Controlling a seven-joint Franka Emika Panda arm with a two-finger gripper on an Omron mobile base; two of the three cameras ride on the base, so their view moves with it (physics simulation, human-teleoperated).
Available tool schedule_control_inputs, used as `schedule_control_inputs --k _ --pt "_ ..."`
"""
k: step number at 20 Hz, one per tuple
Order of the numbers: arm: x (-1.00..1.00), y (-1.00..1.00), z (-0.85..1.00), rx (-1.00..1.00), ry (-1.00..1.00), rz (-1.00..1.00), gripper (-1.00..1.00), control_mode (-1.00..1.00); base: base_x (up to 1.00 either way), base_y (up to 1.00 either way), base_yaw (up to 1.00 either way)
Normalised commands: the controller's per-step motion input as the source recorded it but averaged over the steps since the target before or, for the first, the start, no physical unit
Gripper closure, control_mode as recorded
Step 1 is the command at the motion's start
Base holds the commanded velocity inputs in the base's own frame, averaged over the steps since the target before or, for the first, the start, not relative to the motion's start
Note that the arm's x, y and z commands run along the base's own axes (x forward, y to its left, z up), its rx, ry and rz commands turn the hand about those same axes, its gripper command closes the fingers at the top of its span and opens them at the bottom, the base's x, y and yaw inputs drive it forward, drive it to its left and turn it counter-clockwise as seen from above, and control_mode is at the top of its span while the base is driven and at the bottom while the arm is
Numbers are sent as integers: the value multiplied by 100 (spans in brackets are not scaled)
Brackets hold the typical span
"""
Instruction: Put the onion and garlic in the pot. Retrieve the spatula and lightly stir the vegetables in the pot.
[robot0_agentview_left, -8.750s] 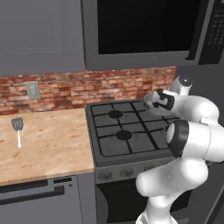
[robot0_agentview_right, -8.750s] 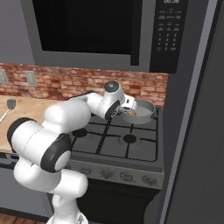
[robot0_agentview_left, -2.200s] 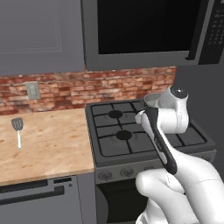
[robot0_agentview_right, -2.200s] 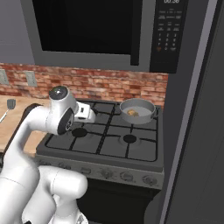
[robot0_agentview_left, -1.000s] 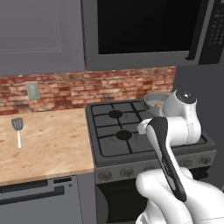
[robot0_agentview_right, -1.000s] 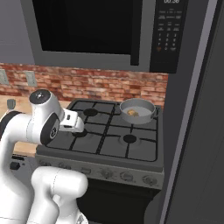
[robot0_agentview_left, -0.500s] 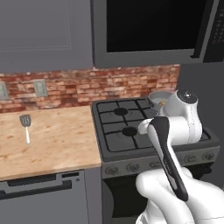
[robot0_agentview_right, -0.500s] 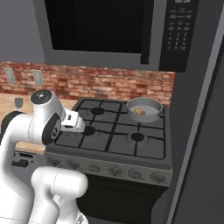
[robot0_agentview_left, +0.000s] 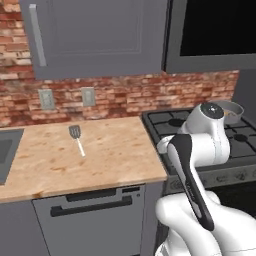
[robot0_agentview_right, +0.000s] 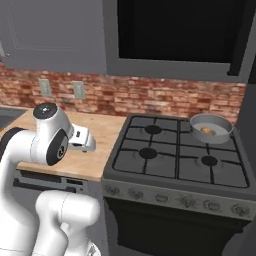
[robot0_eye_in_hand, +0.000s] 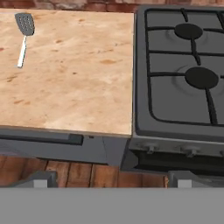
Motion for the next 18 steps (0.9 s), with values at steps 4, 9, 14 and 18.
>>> schedule_control_inputs --k 4,9,14,18 --pt "0 0 0 0 0 0 -100 100 0 71 0" --pt "0 0 0 0 0 0 -100 100 4 79 -2" --pt "0 0 0 0 0 0 -100 100 34 47 -5" --pt "0 0 0 0 0 0 -100 100 75 1 0"
